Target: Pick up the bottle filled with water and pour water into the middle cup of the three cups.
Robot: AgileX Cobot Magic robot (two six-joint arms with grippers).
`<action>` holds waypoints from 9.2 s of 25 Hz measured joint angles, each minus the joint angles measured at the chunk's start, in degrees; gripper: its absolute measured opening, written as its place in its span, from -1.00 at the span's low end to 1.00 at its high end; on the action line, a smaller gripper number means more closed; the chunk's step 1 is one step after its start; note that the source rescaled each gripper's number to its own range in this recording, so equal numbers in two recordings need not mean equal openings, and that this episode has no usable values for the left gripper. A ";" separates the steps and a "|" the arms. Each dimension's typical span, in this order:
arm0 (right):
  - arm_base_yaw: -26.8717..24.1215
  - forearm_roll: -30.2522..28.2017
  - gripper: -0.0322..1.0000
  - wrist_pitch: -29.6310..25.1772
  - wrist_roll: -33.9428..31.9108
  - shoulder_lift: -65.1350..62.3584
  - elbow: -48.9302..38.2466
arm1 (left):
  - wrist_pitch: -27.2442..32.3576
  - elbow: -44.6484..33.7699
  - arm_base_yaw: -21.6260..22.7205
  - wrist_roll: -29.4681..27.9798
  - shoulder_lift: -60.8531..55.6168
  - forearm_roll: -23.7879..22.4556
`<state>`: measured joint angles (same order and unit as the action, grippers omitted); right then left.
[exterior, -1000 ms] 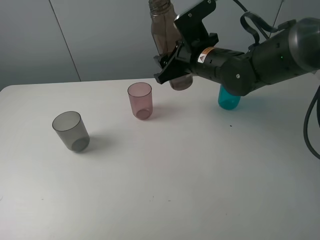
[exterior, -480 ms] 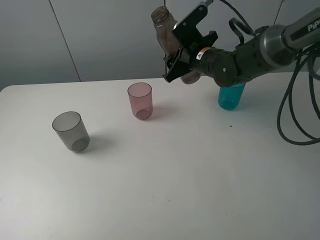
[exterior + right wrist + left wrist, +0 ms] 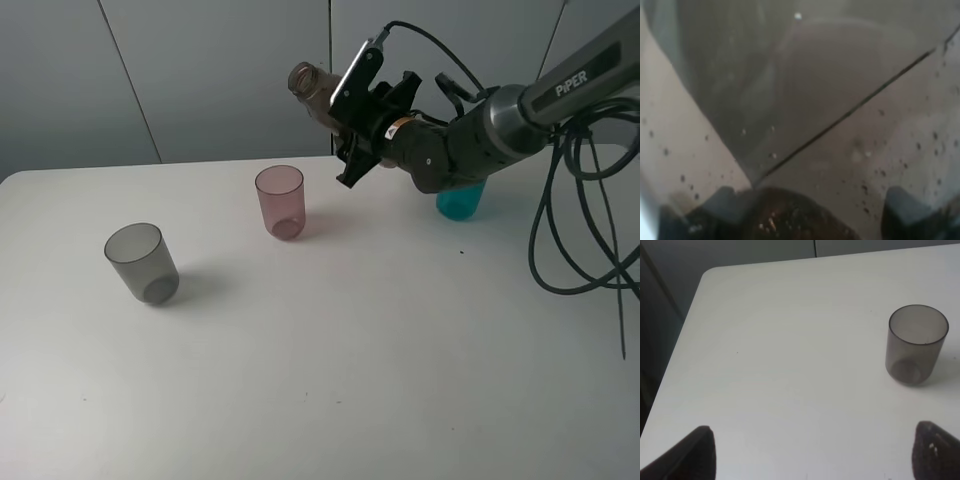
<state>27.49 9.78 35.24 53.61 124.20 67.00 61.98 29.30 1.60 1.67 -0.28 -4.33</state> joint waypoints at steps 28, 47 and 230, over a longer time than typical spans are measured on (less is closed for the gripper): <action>-0.55 1.73 -0.91 1.72 26.85 0.68 0.08 | 0.00 0.00 0.00 0.11 0.00 0.00; -0.55 0.66 -0.91 -0.76 30.52 4.09 3.99 | 0.00 0.00 0.00 0.23 0.00 0.00; -6.67 -34.50 -0.91 14.37 -66.56 -10.81 -22.79 | 0.00 0.00 0.00 0.22 0.00 0.00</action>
<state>20.82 -24.72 49.61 -12.95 113.39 44.21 61.98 29.30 1.60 1.89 -0.28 -4.33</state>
